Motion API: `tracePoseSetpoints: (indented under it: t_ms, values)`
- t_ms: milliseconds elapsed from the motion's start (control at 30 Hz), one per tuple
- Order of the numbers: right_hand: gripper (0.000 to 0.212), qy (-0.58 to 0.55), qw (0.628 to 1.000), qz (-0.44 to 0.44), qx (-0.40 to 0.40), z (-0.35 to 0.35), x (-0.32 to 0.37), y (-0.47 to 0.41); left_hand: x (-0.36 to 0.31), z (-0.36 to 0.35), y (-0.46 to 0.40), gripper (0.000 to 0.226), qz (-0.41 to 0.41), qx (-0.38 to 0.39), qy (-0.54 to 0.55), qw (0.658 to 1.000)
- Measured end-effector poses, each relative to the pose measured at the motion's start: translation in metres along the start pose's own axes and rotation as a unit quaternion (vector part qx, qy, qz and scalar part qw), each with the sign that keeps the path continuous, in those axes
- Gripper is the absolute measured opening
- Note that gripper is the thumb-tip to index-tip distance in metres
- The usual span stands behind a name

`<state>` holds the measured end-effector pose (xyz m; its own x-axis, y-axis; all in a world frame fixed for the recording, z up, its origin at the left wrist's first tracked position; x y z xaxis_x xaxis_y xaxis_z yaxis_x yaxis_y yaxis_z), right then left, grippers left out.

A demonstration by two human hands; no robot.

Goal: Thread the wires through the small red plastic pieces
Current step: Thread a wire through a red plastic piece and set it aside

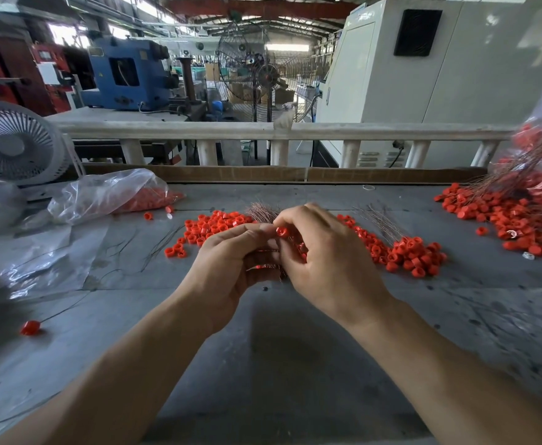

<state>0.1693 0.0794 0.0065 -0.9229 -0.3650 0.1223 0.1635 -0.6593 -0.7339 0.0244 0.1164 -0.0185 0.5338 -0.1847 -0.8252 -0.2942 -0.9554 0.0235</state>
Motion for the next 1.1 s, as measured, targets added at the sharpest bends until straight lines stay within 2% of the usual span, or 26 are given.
tracePoseSetpoints:
  t_ms: [167, 433, 600, 767, 900, 1100]
  values:
    - [0.016, -0.025, 1.000, -0.012, 0.009, -0.0015, 0.0008, 0.0016, -0.0001, 0.0009, 0.0005, 0.042, -0.020, 0.008, -0.011, 1.000]
    - [0.014, -0.055, 0.998, -0.015, 0.007, -0.0030, 0.0003, 0.0022, -0.0005, 0.0039, -0.0019, 0.043, -0.049, 0.001, -0.036, 0.998]
    - [0.013, -0.065, 0.997, -0.034, 0.014, -0.0043, -0.0001, 0.0026, 0.0000, 0.0053, -0.0029, 0.032, -0.057, -0.003, -0.045, 0.997]
    - [0.013, -0.075, 0.996, -0.046, 0.028, -0.0051, -0.0018, 0.0034, 0.0001, 0.0051, -0.0029, 0.032, -0.059, -0.005, -0.057, 0.997]
    - [0.014, -0.075, 0.996, -0.043, 0.031, -0.0053, -0.0015, 0.0043, 0.0000, 0.0059, -0.0032, 0.009, -0.067, -0.010, -0.079, 0.995]
    - [0.018, -0.078, 0.995, -0.048, 0.037, -0.0071, -0.0032, 0.0049, -0.0034, 0.0065, -0.0040, 0.013, -0.090, -0.014, -0.084, 0.992]
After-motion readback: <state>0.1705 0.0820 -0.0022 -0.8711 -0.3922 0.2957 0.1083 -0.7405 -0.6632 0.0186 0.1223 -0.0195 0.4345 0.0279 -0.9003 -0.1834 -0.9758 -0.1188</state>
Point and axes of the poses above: each hand's wrist, its own y-axis away from the middle knuckle, its own z-axis out of the back of the hand, x = y × z, the point moved 3 cm from there along -y, towards the middle knuckle, and after that the axes turned 13 degrees about y, right-handed, at the moved point
